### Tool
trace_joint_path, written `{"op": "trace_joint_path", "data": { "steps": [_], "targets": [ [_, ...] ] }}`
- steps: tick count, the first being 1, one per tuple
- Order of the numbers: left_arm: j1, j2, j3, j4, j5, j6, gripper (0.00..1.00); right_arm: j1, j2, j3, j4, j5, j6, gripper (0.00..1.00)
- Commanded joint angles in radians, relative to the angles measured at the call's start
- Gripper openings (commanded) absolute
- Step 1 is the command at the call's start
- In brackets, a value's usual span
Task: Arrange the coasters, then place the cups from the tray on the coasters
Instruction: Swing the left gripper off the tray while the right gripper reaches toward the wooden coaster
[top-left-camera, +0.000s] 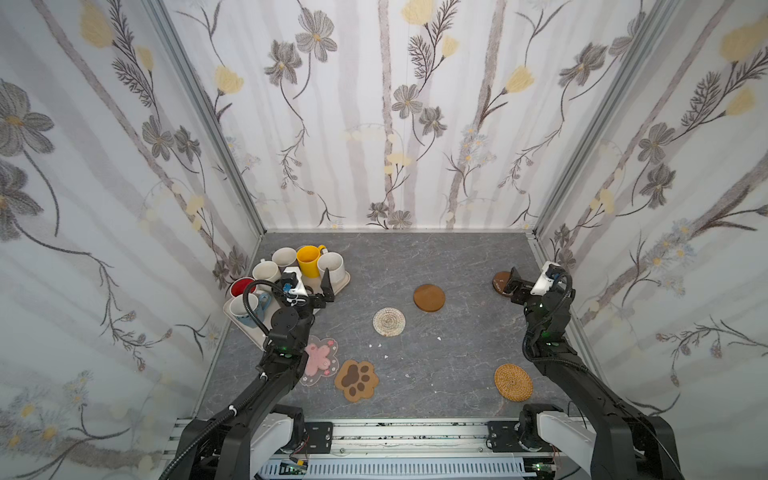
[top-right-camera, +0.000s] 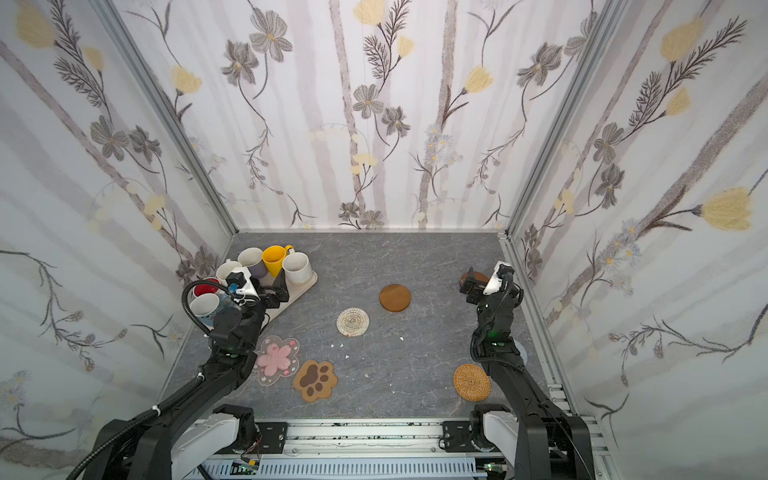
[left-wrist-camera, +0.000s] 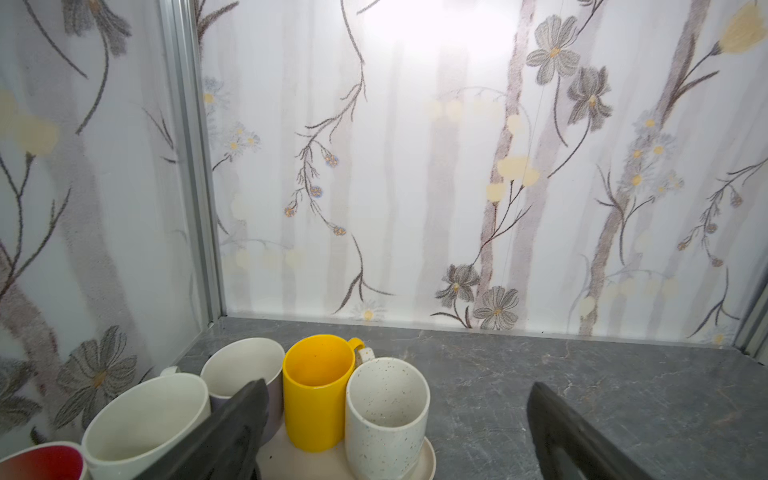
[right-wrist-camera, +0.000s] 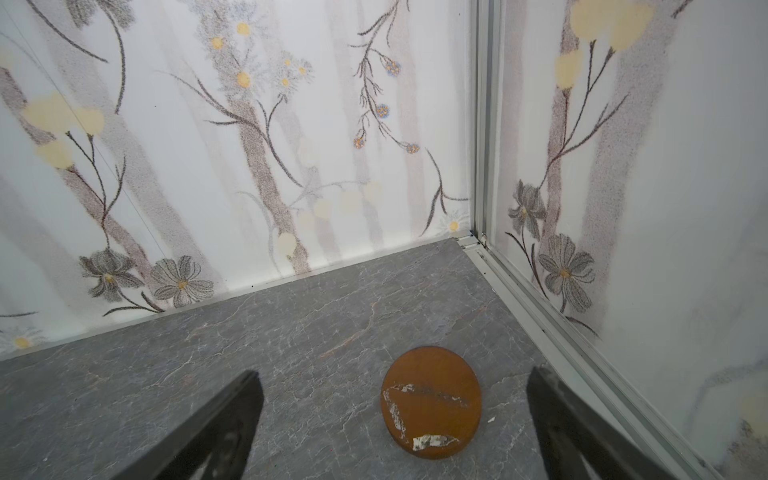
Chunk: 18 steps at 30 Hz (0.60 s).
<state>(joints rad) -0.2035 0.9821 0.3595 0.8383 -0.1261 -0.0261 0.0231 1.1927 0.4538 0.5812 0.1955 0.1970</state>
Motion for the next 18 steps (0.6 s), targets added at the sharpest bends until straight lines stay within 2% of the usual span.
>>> {"op": "trace_joint_path", "data": {
  "steps": [1, 5, 7, 10, 13, 18],
  "targets": [
    [-0.042, -0.041, 0.128, -0.33, 0.023, -0.068, 1.0, 0.001, -0.021, 0.078, -0.239, -0.006, 0.076, 0.99],
    [-0.117, 0.028, 0.336, -0.587, 0.053, -0.122, 1.0, 0.001, -0.045, 0.155, -0.375, -0.062, 0.136, 0.94],
    [-0.181, 0.075, 0.401, -0.638, 0.036, -0.137, 1.0, 0.003, -0.046, 0.187, -0.415, -0.138, 0.165, 0.92],
    [-0.3, 0.157, 0.445, -0.631, -0.034, -0.135, 1.0, 0.049, -0.029, 0.233, -0.476, -0.21, 0.168, 0.88],
    [-0.398, 0.27, 0.495, -0.616, -0.102, -0.114, 1.0, 0.135, -0.006, 0.267, -0.532, -0.195, 0.131, 0.87],
    [-0.45, 0.487, 0.601, -0.596, -0.123, -0.177, 1.0, 0.195, 0.001, 0.235, -0.532, -0.27, 0.167, 0.83]
  ]
}}
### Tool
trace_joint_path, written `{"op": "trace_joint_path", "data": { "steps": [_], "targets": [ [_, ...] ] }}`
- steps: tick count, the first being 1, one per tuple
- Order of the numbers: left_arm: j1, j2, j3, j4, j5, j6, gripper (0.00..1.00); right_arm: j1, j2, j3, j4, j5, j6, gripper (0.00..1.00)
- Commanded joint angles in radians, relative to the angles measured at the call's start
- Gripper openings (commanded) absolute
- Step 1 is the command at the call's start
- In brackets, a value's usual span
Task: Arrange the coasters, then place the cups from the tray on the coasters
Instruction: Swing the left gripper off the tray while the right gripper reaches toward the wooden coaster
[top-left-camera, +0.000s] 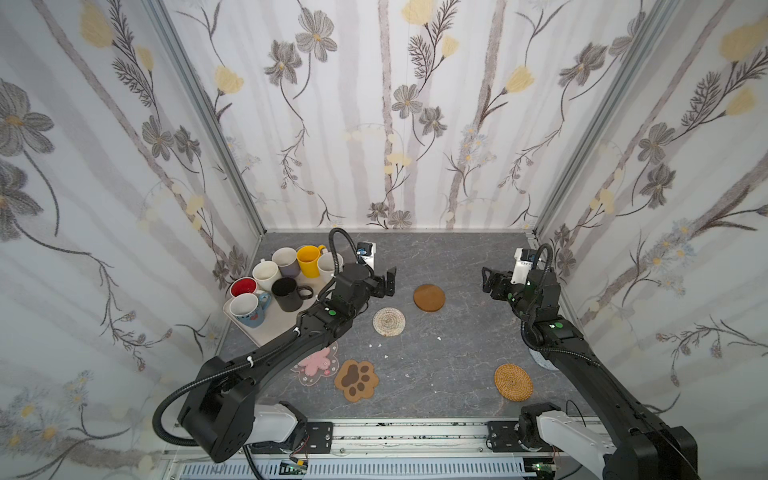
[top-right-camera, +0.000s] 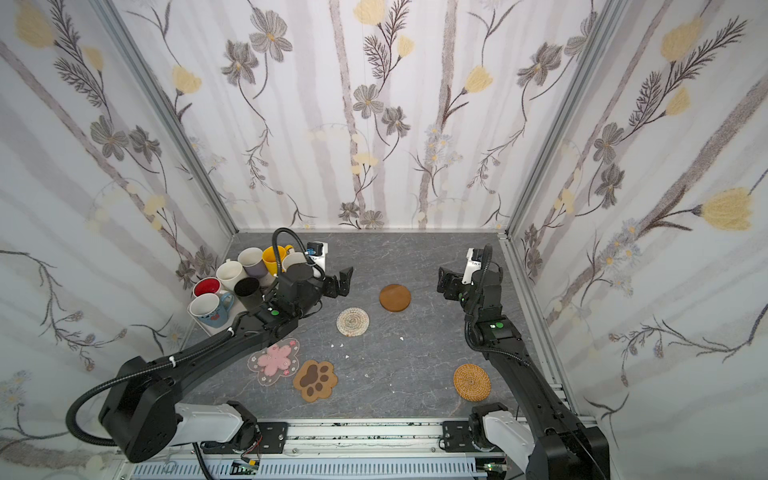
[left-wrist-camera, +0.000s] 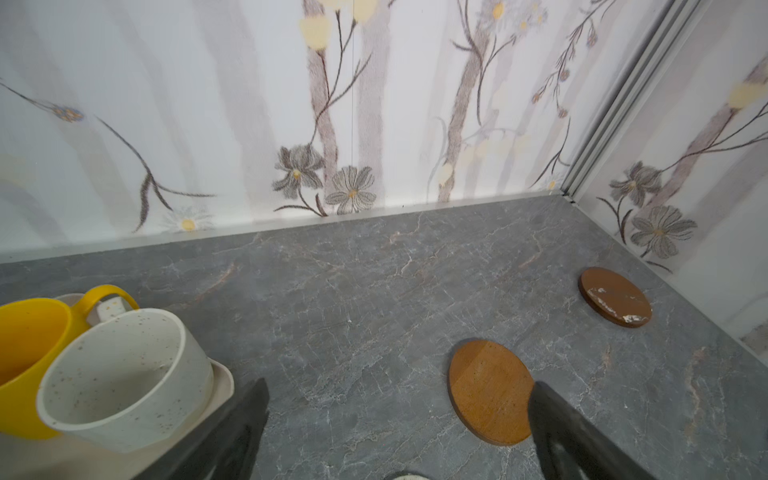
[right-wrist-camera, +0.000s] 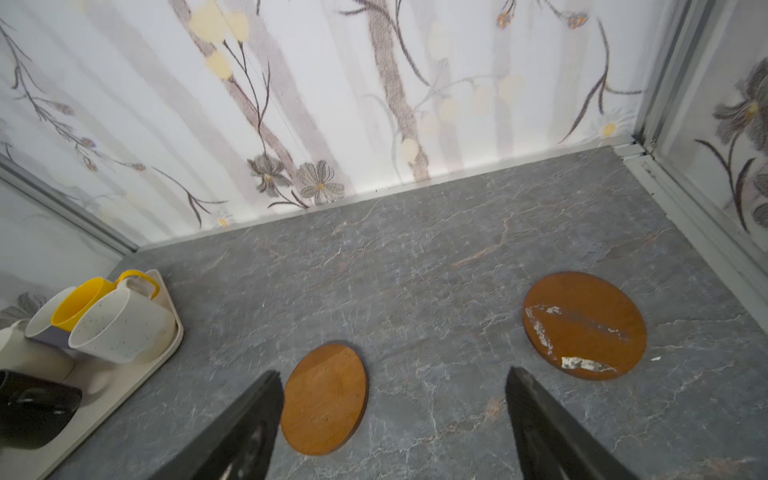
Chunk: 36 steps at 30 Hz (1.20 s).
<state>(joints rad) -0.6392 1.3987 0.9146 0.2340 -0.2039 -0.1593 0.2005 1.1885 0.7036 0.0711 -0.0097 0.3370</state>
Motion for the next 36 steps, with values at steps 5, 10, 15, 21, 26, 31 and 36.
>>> {"op": "trace_joint_path", "data": {
  "steps": [5, 10, 15, 21, 26, 31, 36],
  "targets": [
    [-0.027, 0.259, 0.146, 0.065, -0.013, -0.078, 1.0, 0.096, 0.009, -0.073, -0.021, -0.047, 0.032, 0.83],
    [-0.026, 0.404, 0.237, 0.113, -0.031, -0.104, 1.0, 0.202, 0.026, -0.076, -0.059, 0.044, 0.114, 0.84],
    [-0.009, 0.452, 0.262, 0.142, -0.065, -0.121, 1.0, 0.293, -0.002, -0.099, -0.054, 0.136, 0.213, 0.85],
    [0.006, 0.423, 0.216, 0.145, -0.102, -0.2, 1.0, 0.391, 0.061, -0.065, -0.126, 0.118, 0.263, 0.84],
    [0.011, 0.385, 0.143, 0.152, -0.12, -0.219, 1.0, 0.449, 0.155, -0.031, -0.127, 0.106, 0.295, 0.8],
    [0.032, 0.352, 0.087, 0.175, -0.103, -0.24, 1.0, 0.464, 0.278, -0.004, -0.064, 0.072, 0.34, 0.84],
    [0.043, 0.354, 0.072, 0.185, -0.08, -0.248, 1.0, 0.475, 0.38, 0.058, -0.056, 0.107, 0.347, 0.96]
  ]
}}
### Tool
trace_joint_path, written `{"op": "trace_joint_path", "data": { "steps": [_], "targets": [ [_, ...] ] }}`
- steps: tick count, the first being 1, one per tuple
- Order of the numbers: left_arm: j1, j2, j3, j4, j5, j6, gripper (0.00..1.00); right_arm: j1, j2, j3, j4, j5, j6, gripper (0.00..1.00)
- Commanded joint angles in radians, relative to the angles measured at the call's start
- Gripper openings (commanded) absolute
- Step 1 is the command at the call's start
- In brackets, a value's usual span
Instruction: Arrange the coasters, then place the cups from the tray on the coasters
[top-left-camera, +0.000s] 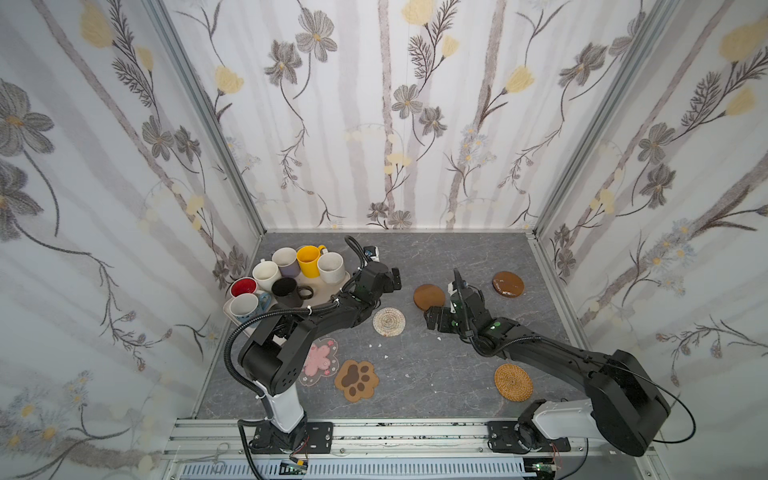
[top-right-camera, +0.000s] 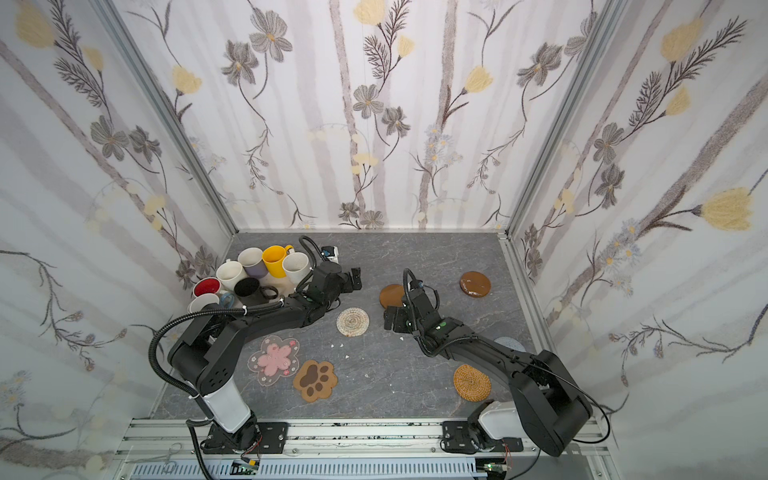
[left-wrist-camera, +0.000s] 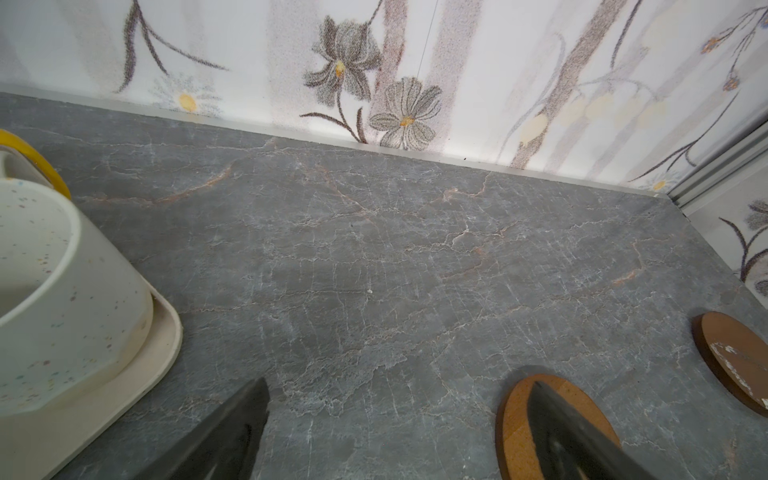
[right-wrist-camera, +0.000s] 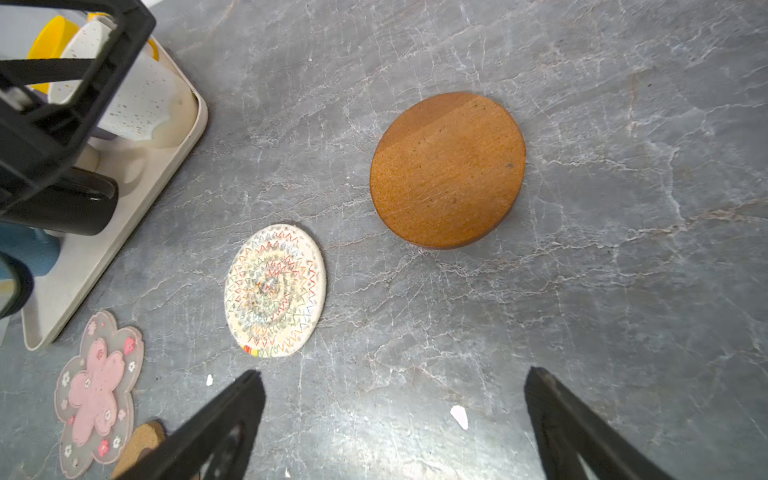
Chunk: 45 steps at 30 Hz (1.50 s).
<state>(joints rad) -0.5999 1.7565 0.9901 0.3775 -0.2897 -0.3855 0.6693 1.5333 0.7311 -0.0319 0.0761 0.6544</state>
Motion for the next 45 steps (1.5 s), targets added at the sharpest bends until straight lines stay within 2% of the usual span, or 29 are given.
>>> {"op": "trace_joint_path", "data": {
  "steps": [1, 7, 14, 19, 26, 45],
  "targets": [
    [0.005, -0.004, -0.004, 0.042, 0.009, -0.021, 1.0, 0.007, 0.052, 0.055, 0.046, 0.033, 0.03, 0.95],
    [0.012, -0.017, -0.024, 0.056, 0.004, -0.031, 1.0, 0.009, 0.193, 0.128, 0.013, 0.046, 0.007, 0.97],
    [0.025, -0.053, -0.068, 0.094, 0.006, -0.048, 1.0, 0.009, 0.287, 0.193, 0.006, 0.064, 0.003, 0.98],
    [0.027, -0.055, -0.077, 0.105, 0.01, -0.048, 1.0, 0.009, 0.342, 0.24, -0.015, 0.094, 0.019, 0.91],
    [0.028, -0.058, -0.082, 0.109, 0.012, -0.051, 1.0, 0.009, 0.377, 0.258, -0.035, 0.111, 0.029, 0.85],
    [0.031, -0.055, -0.086, 0.121, 0.029, -0.049, 1.0, -0.016, 0.451, 0.294, -0.056, 0.107, 0.041, 0.86]
  ]
}}
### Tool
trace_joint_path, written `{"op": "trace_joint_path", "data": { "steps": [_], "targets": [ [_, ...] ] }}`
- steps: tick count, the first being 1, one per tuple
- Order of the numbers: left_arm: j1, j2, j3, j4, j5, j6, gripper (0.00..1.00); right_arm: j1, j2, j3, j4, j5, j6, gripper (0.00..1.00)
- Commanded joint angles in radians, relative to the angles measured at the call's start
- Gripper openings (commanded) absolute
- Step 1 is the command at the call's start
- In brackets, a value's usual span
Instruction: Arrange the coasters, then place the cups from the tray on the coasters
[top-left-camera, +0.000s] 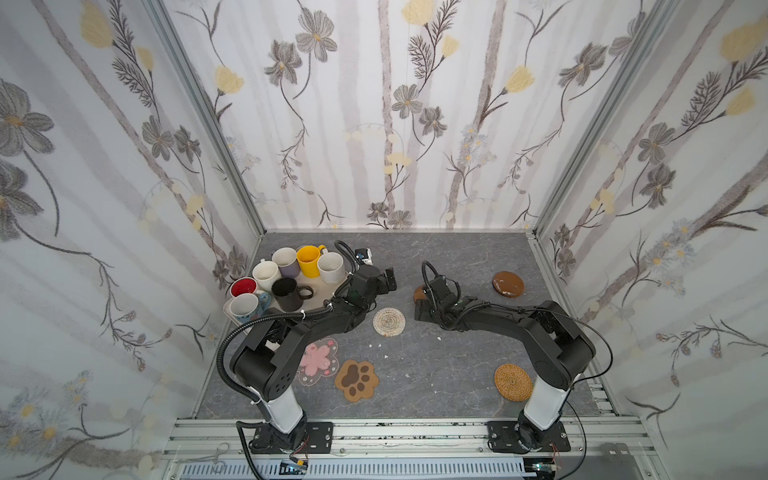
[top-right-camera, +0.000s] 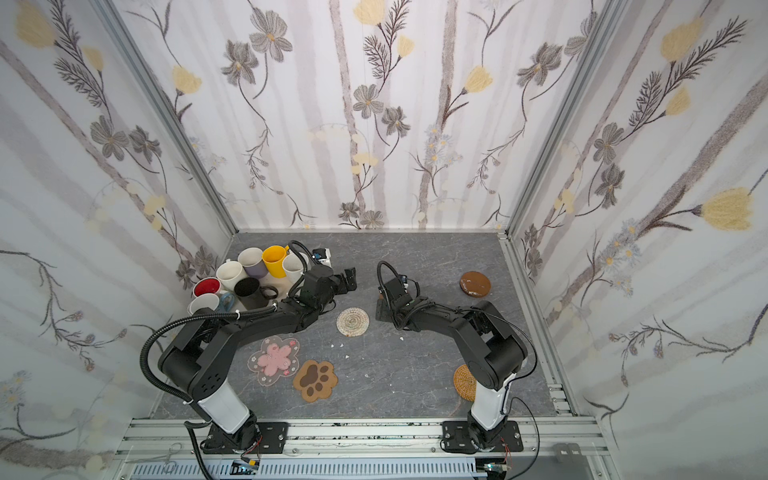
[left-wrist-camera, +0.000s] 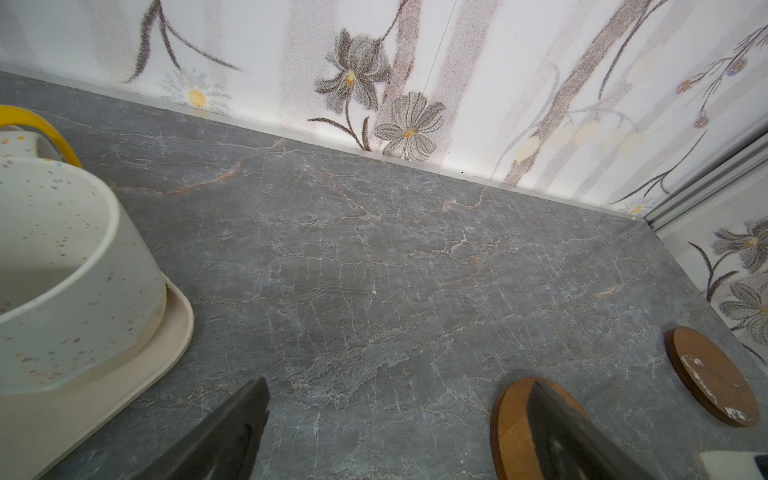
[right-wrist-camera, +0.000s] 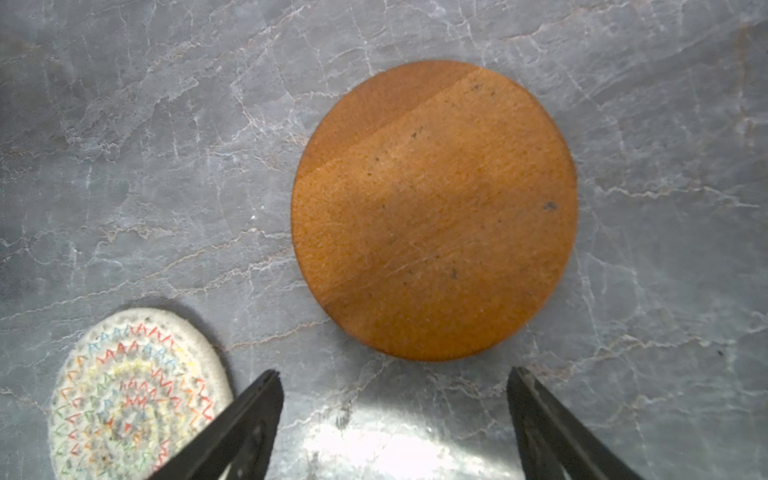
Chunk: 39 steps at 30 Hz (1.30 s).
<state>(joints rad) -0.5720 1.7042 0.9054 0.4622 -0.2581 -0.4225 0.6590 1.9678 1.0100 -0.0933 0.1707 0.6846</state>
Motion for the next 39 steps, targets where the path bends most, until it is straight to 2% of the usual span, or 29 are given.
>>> {"op": "trace_joint_path", "data": {
  "steps": [1, 12, 30, 39],
  "targets": [
    [0.002, -0.002, -0.002, 0.036, -0.003, -0.013, 1.0, -0.007, 0.023, 0.02, 0.006, 0.01, 0.01, 0.86],
    [0.003, -0.003, -0.005, 0.041, -0.001, -0.012, 1.0, -0.037, 0.081, 0.092, -0.023, 0.028, -0.021, 0.86],
    [0.015, -0.012, -0.015, 0.048, 0.003, -0.013, 1.0, -0.102, 0.254, 0.395, -0.175, 0.052, -0.142, 0.86],
    [0.025, -0.031, -0.033, 0.056, -0.004, -0.023, 1.0, -0.082, 0.183, 0.341, -0.168, 0.027, -0.122, 0.89]
  ]
}}
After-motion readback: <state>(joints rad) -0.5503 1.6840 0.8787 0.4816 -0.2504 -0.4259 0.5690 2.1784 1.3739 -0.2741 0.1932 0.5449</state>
